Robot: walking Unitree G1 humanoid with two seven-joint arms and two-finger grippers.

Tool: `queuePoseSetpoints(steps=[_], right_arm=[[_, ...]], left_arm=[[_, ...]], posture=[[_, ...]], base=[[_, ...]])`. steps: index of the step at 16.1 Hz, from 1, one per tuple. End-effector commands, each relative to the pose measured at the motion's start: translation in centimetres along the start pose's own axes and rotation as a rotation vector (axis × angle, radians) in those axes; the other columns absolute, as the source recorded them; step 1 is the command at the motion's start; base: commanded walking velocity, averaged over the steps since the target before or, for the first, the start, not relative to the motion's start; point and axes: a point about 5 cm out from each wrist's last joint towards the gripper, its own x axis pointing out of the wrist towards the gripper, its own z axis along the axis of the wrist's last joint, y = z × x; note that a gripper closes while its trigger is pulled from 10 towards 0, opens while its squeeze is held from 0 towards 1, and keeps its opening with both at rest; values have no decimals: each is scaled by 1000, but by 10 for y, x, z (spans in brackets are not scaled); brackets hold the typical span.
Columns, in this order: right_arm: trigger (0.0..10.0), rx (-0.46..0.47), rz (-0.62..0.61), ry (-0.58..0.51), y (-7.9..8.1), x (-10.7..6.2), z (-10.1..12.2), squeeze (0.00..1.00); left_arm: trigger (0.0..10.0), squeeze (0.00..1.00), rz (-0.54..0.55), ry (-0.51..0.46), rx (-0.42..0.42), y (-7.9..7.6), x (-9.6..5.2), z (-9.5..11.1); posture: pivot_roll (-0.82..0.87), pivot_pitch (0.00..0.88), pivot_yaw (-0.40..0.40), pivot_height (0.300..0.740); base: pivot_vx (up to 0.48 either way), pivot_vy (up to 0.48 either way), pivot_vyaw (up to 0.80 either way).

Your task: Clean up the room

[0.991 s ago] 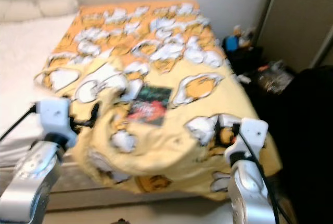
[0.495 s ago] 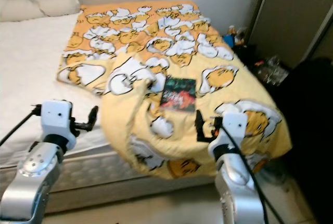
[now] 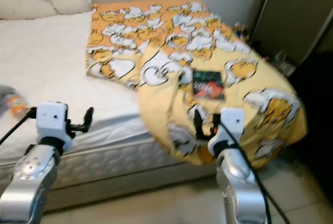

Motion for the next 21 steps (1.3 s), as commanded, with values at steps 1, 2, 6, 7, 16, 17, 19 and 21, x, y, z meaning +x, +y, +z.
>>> queuePoseSetpoints(steps=[1, 2, 6, 7, 16, 17, 19, 21], right_arm=[[10000, -56, -41, -23, -2, 3, 4, 0], [10000, -92, -63, -28, -3, 4, 4, 0], [10000, -55, -4, -16, -3, 3, 1, 0], [10000, -13, -1, -3, -3, 2, -2, 0], [10000, 47, 8, -10, 0, 3, -2, 0], [10000, 45, 8, -8, -1, 3, -2, 0], [10000, 48, 13, -12, 0, 5, -1, 0], [10000, 42, 24, -14, 1, 6, 0, 0]], left_arm=[[10000, 255, 20, -12, 17, 5, -1, 3], [10000, 255, 21, -12, 18, 5, -1, 3], [10000, 259, 21, -17, 22, 4, -2, 3], [10000, 259, 20, -25, 22, 4, -1, 5], [10000, 31, 37, -69, -24, 6, 1, 14], [10000, 31, 43, -78, -36, 6, 2, 15], [10000, 0, 73, -64, -6, 11, 3, 14], [10000, 0, 63, -70, 23, 10, 4, 12]], posture=[[-79, 0, 28, 740], [-79, 0, 28, 740], [-74, 0, 25, 740], [-74, 0, 26, 740], [-69, 0, 27, 740], [-68, 0, 26, 740], [-65, 0, 21, 740], [-63, 0, 17, 740]], base=[[0, 465, 0], [0, 465, 0], [0, 467, 0], [0, 461, 0], [0, 255, 0], [0, 0, 0], [0, 0, 0], [0, 0, 0]])
